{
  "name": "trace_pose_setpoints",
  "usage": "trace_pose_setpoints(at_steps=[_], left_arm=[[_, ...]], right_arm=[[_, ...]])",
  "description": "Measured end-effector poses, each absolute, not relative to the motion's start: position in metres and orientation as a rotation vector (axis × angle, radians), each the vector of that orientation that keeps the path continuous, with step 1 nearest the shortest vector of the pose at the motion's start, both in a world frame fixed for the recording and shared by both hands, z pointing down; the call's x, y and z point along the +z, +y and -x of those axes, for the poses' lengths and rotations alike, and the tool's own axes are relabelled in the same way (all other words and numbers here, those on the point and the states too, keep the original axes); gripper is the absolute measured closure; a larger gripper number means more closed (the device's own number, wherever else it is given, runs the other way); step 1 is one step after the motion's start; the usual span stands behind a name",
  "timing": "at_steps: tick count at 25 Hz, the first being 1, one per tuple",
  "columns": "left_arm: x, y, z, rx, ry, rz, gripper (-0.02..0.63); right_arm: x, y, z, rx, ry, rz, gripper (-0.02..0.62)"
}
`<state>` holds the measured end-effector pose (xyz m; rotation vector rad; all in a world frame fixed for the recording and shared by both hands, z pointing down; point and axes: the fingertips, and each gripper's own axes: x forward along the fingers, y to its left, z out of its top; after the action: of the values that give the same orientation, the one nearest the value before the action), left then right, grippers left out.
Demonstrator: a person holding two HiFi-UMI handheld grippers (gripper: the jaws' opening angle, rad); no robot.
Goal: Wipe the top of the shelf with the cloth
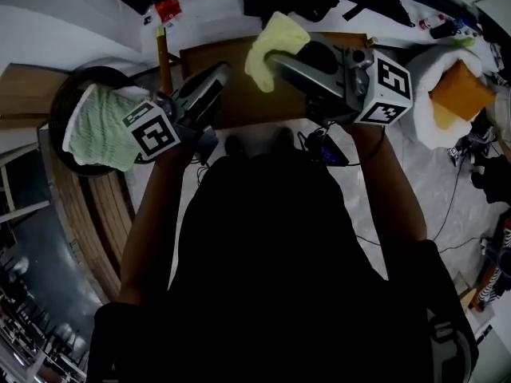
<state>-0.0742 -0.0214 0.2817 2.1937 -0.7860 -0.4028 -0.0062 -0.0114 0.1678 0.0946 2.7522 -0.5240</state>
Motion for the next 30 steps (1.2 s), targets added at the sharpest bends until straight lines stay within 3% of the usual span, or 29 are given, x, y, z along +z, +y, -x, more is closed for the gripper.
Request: trace_pose_setpoints(at_steps=[13, 30], left_arm=[[0.230, 0.056, 0.164, -0.489, -0.587, -2.490, 0.594], [0.191, 0.101, 0.131, -0.363, -0.543, -2.729, 0.594]], right_arm=[[0.177, 0.061, 0.047, -0.519, 2.737, -0.098, 0.546], [0.205, 0.065, 0.055, -0.635, 2.754, 0.065, 0.546]])
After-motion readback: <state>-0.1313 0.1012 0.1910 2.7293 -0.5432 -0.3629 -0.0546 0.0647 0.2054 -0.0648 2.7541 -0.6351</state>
